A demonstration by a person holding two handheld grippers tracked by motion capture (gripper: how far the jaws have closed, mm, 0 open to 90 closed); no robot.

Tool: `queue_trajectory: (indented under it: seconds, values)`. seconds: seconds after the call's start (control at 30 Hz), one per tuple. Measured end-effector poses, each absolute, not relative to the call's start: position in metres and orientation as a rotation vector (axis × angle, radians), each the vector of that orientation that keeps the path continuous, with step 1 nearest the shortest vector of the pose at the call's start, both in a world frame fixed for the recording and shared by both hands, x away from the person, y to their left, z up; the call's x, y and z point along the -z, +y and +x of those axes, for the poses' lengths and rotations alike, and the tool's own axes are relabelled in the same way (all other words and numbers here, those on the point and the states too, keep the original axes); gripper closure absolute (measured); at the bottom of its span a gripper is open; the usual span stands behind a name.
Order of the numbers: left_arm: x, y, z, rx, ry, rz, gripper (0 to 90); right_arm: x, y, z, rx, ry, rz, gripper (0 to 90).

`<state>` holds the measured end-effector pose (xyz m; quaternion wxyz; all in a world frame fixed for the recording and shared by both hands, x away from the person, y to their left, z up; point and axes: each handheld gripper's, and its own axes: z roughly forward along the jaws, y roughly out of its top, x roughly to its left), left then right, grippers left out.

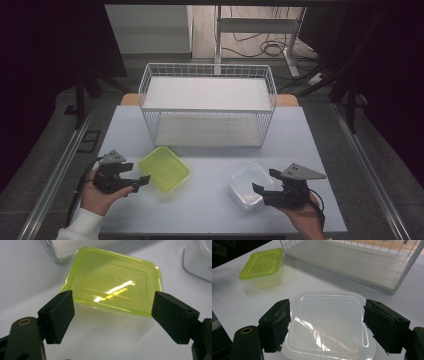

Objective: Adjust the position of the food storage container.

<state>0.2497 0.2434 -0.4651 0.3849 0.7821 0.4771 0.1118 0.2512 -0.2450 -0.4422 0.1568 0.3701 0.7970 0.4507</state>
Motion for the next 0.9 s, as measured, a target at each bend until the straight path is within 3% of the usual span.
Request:
queue_trajectory:
  seconds: [0.57, 0.9]
  values:
    - [0.467, 0.243, 0.252, -0.285, 1.202, 2.010, 18.6, 0.448, -0.245, 0.251, -1.257, 2.304, 1.071, 21.0]
    - [0.468, 0.238, 0.237, -0.265, 1.096, 2.096, 27.2, 0.450, -0.245, 0.252, -1.247, 2.315, 1.078, 21.0]
